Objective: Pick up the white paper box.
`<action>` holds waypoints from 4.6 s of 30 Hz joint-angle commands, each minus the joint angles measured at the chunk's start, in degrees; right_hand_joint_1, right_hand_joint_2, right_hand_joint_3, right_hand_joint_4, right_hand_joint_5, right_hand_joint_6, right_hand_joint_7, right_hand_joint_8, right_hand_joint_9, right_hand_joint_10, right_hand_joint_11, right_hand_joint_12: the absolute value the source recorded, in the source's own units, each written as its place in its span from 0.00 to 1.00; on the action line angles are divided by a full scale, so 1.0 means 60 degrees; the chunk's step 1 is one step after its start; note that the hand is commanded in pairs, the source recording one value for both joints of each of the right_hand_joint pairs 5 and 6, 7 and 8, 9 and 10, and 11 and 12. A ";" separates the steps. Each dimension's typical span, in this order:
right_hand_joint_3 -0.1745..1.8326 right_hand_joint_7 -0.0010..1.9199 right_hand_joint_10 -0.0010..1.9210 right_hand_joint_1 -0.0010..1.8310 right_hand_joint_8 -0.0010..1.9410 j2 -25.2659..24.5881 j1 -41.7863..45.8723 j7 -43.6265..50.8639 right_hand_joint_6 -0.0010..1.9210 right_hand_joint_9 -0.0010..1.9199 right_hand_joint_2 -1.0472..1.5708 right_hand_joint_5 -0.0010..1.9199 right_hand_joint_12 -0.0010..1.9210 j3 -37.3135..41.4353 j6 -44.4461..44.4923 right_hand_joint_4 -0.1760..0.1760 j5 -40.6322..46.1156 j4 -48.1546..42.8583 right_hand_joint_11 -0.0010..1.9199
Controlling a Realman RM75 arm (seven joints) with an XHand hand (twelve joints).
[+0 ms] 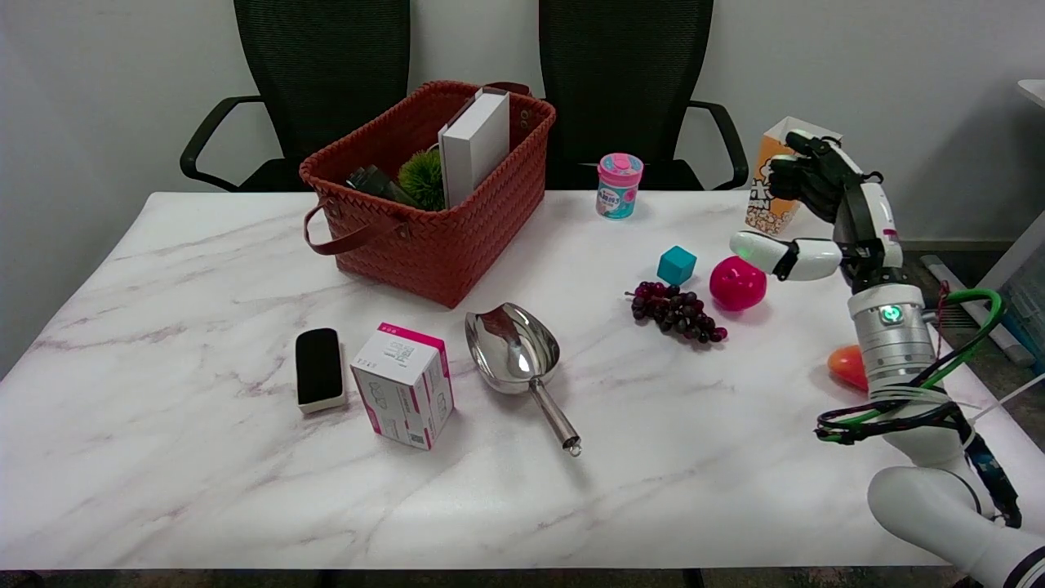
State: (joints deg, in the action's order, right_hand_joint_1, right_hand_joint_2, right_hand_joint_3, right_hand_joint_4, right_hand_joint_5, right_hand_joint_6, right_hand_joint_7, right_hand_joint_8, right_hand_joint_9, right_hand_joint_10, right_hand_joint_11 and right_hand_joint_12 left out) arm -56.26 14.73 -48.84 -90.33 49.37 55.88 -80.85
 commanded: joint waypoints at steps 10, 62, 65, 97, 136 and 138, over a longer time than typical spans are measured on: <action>0.40 0.28 0.32 0.60 0.28 -0.0439 -0.0681 0.0536 0.15 0.32 0.45 0.15 0.30 -0.3703 0.0177 0.50 -0.0422 -0.1097 0.30; 0.40 0.24 0.27 0.58 0.24 -0.3894 -0.1083 0.4368 0.08 0.27 0.48 0.08 0.16 -0.5679 -0.0262 0.50 -0.1232 0.0144 0.16; 0.41 0.24 0.27 0.58 0.24 -0.3946 -0.0857 0.4643 0.08 0.27 0.49 0.08 0.16 -0.5714 -0.0156 0.50 -0.1237 -0.0178 0.16; 0.43 0.25 0.27 0.58 0.25 -0.4698 -0.1211 0.5591 0.08 0.27 0.49 0.08 0.06 -0.6464 -0.0427 0.50 -0.1573 0.0305 0.06; 0.41 0.24 0.24 0.59 0.24 -0.4841 -0.2639 0.4567 0.09 0.24 0.48 0.09 0.07 -0.6491 -0.0720 0.50 -0.1605 0.2619 0.07; 0.41 0.24 0.24 0.59 0.24 -0.4881 -0.2676 0.4303 0.09 0.24 0.48 0.09 0.09 -0.6478 -0.0715 0.50 -0.1605 0.2776 0.09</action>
State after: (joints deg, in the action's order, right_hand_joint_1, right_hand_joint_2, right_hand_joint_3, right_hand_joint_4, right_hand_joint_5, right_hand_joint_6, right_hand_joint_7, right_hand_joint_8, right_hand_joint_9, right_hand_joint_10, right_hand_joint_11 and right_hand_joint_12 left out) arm -85.06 0.30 -19.71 -129.25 45.25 45.93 -68.52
